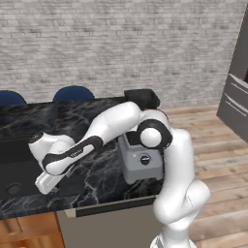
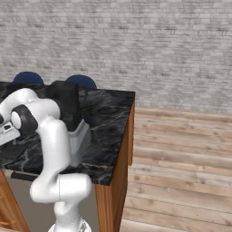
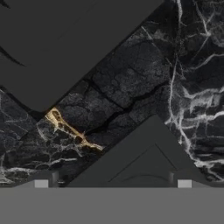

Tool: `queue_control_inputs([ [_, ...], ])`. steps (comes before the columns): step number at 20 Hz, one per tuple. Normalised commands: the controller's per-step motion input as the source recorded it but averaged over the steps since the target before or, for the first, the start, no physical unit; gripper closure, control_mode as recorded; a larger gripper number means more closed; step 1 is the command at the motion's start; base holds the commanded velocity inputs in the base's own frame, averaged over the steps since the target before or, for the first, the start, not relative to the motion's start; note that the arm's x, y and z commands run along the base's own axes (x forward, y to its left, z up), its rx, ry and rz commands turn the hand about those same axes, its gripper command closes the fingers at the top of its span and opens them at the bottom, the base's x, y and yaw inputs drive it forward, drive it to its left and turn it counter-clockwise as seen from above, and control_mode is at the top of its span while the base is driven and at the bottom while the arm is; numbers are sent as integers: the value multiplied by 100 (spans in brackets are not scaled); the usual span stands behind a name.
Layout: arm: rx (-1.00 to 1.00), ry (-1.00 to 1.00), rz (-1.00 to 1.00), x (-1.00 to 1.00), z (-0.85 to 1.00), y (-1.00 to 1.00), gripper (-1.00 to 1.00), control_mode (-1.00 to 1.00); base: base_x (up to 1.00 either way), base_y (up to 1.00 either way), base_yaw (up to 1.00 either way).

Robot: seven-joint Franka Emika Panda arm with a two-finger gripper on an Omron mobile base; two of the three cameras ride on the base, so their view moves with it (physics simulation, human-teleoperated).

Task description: Close the lid blender by securely placing the lid on top.

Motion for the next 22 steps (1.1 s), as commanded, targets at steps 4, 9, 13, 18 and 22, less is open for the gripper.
queue_control_inputs([
  [4, 2, -2, 0, 0, -27, -10, -100, -100, 0, 0, 0],
  [9, 10, -10, 0, -27, -28, -51, -100, -100, 0, 0, 0],
  [13, 11, -11, -4, -19, -1, -40, -100, -100, 0, 0, 0],
  [18, 10, -8, -2, 0, 23, -16, -100, -100, 0, 0, 0],
  [22, 11, -1, -3, 18, 4, -15, -100, -100, 0, 0, 0],
])
